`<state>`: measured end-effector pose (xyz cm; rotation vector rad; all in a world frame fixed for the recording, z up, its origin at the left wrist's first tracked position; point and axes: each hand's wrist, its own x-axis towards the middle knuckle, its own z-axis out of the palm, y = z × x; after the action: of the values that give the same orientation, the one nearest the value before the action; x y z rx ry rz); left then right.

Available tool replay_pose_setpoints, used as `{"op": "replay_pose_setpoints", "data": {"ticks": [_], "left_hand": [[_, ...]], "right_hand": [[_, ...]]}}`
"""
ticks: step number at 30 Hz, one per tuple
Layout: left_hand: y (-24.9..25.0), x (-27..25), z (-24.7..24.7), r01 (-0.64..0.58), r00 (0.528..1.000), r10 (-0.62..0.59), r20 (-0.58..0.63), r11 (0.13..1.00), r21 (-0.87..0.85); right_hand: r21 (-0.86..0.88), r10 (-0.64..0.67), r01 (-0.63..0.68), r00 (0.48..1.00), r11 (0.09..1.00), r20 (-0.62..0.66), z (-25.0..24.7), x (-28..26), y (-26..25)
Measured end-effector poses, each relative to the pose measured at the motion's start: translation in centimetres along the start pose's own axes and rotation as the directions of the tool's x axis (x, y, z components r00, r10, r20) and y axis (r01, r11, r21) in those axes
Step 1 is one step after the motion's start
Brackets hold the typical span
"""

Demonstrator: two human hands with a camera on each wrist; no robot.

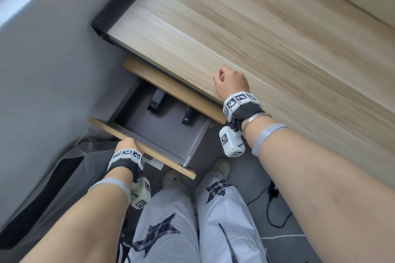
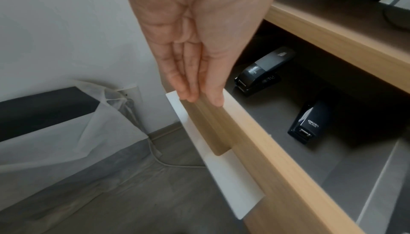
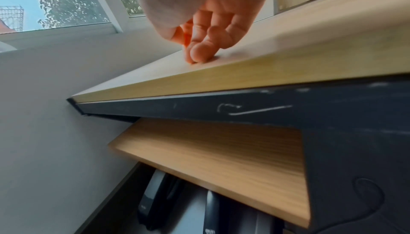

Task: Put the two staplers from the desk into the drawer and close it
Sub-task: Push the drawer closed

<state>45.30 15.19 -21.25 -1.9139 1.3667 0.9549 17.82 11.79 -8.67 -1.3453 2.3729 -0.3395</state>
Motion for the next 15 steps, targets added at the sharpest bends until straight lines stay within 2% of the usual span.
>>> {"op": "replay_pose_setpoints", "data": {"ticks": [5,7,15], "left_hand": [[3.1,0.7,-1.1,-0.008,0.996,0.011,-0.088,1.000,0.028],[4.2,1.0,-1.3,-0.045,0.988,0.044,-0.147,0.999,-0.005],[7.8,2.0,-2.6,-0.204,0.966,0.164,-0.202,0.959,-0.197]], "right_hand": [[0.001,0.069,-0.069,0.998,0.998,0.006,-0.5,0.9,1.5],[0.003,0.084,-0.084,0.996,0.996,0.018,-0.6,1.3,1.6],[0.048,0.120,-0.122,0.992,0.991,0.044,-0.8,2.4,1.9]]}}
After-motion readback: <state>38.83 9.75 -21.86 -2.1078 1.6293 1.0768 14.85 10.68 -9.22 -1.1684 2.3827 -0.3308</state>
